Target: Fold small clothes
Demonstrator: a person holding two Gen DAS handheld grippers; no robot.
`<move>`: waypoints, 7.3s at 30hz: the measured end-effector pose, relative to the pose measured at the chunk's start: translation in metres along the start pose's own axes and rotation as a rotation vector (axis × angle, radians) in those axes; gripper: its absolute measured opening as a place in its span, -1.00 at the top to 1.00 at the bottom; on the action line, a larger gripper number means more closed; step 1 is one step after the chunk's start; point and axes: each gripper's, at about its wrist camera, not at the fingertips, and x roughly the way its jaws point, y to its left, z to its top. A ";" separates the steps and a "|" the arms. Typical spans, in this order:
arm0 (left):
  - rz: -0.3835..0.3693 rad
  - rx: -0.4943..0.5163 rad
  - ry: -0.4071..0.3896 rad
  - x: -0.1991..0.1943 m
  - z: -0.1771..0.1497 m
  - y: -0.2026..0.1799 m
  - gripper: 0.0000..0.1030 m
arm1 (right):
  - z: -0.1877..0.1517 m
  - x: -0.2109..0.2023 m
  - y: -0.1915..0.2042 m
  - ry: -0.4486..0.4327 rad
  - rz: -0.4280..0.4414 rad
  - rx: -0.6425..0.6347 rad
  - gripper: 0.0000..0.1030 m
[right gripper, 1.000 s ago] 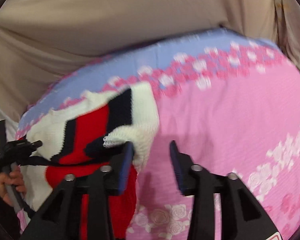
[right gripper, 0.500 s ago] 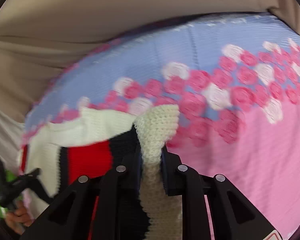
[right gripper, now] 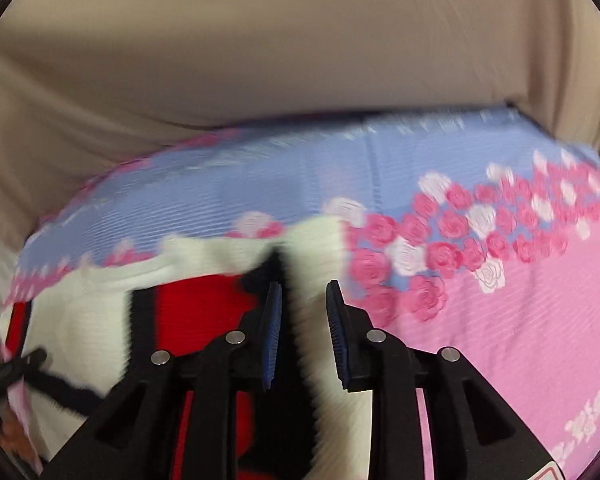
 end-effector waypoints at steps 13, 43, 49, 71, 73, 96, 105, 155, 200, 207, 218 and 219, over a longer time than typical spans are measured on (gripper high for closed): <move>0.285 -0.499 -0.125 -0.042 0.076 0.265 0.24 | -0.090 -0.031 0.086 0.180 0.048 -0.086 0.34; -0.235 0.218 0.090 0.003 -0.006 -0.146 0.30 | -0.100 -0.058 0.040 0.134 0.076 0.147 0.14; -0.099 -0.021 0.055 -0.015 -0.010 -0.057 0.03 | -0.071 -0.046 0.030 0.102 0.130 0.137 -0.04; -0.131 -0.357 0.084 0.000 0.007 0.021 0.72 | 0.017 0.051 0.035 0.079 0.231 0.258 0.88; -0.126 -0.327 0.008 -0.017 0.025 0.020 0.73 | 0.036 0.018 0.044 -0.016 0.291 0.237 0.88; 0.008 -0.231 0.085 0.004 0.003 0.044 0.65 | -0.059 0.006 0.004 0.139 0.228 0.310 0.77; 0.009 -0.083 0.130 -0.073 -0.072 0.082 0.02 | -0.174 -0.115 -0.037 0.265 0.123 0.165 0.14; 0.059 -0.127 0.034 -0.046 0.009 0.003 -0.27 | -0.041 -0.053 -0.129 0.171 0.159 0.195 -0.26; -0.235 0.198 0.050 0.005 0.001 -0.164 -0.08 | -0.007 0.015 -0.047 0.147 0.174 0.109 -0.06; -0.228 0.446 0.043 0.032 -0.035 -0.239 -0.50 | 0.011 0.037 -0.042 0.218 0.336 0.151 0.81; -0.287 0.328 -0.023 0.035 0.014 -0.245 0.87 | 0.055 -0.026 -0.012 0.131 0.547 0.019 0.70; -0.291 0.294 -0.051 0.025 0.024 -0.235 0.88 | 0.052 -0.034 -0.017 0.098 0.521 0.016 0.65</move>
